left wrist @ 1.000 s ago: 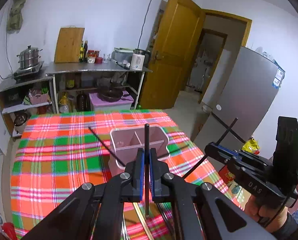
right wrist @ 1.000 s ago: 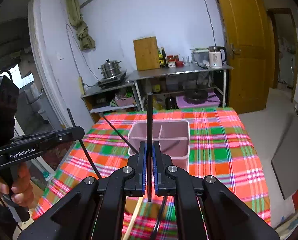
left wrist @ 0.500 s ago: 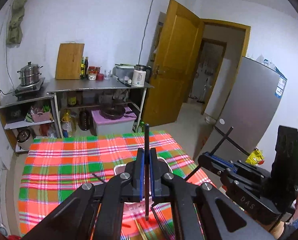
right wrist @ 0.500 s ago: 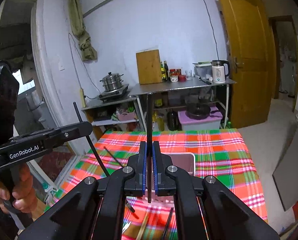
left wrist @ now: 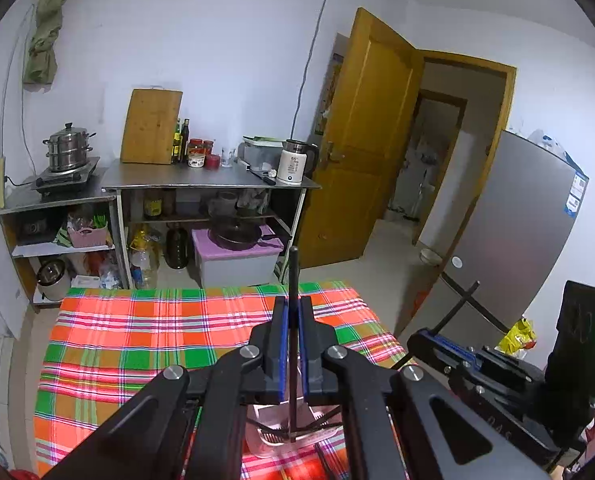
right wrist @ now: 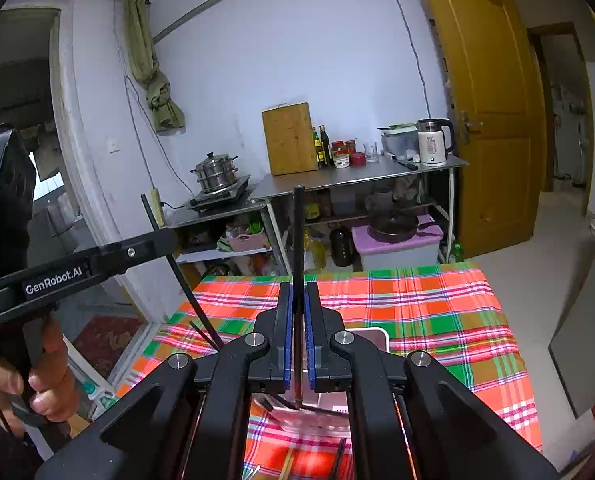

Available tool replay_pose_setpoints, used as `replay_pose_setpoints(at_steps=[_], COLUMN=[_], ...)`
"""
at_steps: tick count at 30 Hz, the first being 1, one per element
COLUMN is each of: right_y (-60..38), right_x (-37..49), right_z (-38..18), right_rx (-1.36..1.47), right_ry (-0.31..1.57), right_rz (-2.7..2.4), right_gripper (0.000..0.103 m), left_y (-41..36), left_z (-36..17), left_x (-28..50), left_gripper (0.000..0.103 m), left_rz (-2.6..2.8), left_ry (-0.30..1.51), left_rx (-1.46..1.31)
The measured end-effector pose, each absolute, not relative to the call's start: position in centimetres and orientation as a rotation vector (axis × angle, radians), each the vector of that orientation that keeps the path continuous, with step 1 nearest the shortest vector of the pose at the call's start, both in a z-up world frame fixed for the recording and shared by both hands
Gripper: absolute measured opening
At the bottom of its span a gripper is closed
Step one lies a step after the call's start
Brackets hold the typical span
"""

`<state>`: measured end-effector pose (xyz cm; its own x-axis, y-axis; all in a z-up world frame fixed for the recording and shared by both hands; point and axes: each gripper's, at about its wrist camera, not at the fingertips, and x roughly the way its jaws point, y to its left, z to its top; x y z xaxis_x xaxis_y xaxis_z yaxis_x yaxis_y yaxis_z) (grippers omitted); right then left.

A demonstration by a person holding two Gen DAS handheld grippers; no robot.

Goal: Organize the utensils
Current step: 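Lift both chopsticks over the pink basket and open both tools to drop them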

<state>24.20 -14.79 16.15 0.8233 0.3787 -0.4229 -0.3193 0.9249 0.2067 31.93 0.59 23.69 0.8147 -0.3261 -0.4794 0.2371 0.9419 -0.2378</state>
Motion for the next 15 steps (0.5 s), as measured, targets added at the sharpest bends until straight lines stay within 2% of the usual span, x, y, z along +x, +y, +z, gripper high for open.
replay_pose_setpoints(at_steps=[15], right_y=[-13.7], right_x=[26.4], right_z=[12.4], right_rx=[0.112], right_ry=[0.558], right_rz=[0.357], right_gripper=[0.005], left_y=[1.1], left_z=[17.6], left_x=[34.7], left_gripper=[0.004], left_rz=[-0.301], left_ry=[0.619], left_rx=[-0.2])
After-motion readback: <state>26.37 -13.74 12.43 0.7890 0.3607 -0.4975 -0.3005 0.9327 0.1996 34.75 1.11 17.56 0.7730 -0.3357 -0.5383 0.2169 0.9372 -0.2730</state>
